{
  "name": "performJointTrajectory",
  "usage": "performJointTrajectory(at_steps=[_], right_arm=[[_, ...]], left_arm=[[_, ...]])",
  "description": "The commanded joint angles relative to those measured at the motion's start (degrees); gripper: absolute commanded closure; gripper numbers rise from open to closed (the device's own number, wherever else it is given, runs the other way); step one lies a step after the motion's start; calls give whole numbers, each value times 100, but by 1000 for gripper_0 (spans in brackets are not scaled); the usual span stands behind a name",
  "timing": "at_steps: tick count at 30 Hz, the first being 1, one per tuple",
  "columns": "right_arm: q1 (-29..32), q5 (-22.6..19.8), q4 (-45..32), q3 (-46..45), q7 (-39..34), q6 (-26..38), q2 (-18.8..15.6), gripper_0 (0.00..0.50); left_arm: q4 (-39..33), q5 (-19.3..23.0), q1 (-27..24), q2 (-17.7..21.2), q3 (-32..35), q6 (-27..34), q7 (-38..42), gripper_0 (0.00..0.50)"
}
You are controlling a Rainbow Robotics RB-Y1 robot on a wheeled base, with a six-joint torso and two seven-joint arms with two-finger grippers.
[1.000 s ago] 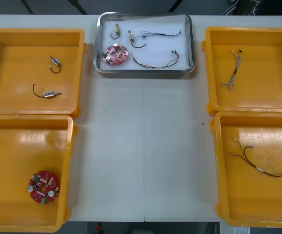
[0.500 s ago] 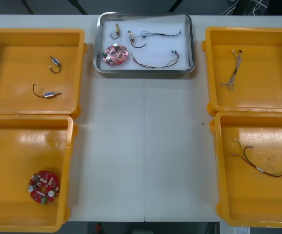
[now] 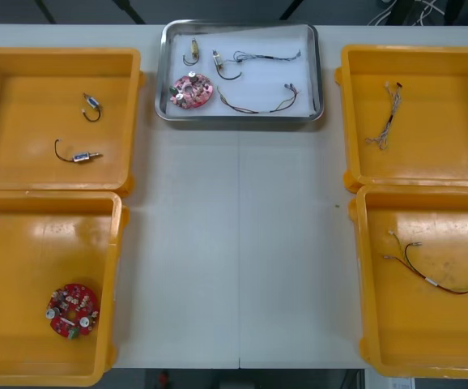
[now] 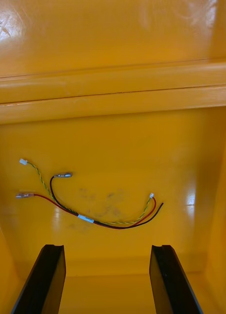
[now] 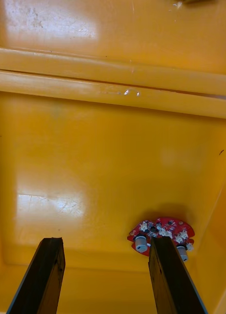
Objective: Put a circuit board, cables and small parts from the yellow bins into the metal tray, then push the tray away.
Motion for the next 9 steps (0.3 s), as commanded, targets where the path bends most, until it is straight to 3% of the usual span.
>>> performJointTrajectory(at_steps=[1,9], right_arm=[[64,-41,-39,-108,201,34,16,0],[64,-41,-39,-108,201,34,16,0]], left_arm=[[-28,39,-69,242,135,11,200,0],[-28,39,-69,242,135,11,200,0]])
